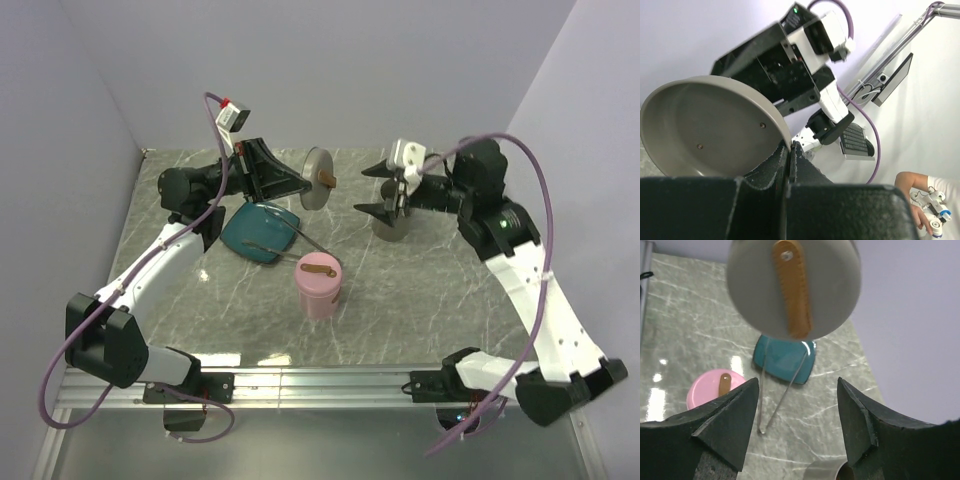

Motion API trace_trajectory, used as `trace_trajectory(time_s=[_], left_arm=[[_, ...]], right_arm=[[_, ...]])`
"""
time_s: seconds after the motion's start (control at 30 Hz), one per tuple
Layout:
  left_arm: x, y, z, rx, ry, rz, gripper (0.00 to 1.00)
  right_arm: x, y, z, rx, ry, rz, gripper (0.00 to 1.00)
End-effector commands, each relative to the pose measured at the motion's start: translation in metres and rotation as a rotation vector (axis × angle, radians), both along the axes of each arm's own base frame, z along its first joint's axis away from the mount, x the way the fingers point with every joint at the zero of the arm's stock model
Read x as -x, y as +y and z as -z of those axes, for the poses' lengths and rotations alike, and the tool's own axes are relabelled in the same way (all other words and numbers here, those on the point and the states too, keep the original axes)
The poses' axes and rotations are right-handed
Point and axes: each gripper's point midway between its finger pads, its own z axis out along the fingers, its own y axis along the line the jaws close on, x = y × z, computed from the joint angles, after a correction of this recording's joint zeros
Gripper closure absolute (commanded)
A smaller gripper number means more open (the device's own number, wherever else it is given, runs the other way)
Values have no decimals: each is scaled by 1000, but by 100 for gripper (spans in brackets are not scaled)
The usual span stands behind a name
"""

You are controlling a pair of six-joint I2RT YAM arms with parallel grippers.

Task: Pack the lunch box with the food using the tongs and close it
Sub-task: Close the box lid on the packing box.

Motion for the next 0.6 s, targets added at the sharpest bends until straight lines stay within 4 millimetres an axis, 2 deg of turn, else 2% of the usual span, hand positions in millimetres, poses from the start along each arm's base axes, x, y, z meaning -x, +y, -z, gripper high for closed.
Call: trace_trajectory(time_s=[0.0,0.03,0.1,0.13,0.2,0.43,0.57], left_arm=[[12,6,-14,25,-87,13,100],[12,5,-11,17,-76,15,100],[13,5,-7,7,-70,23,100],[16,6,-6,7,-77,27,100],[17,6,-5,3,-72,30,100],[22,8,-7,6,-76,30,100],[24,9,-2,3,-62,36,100]], right_arm=[[15,-6,-38,-85,-238,9,30],[14,-2,-28,-91,-219,9,30],[16,2,-39,-154,-233,7,31],[13,3,-34,-167,-215,16,31],[15,6,-47,-235,-243,20,33],[23,24,-49,-262,-292,-28,36],[28,31,-46,-270,-312,-38,37]])
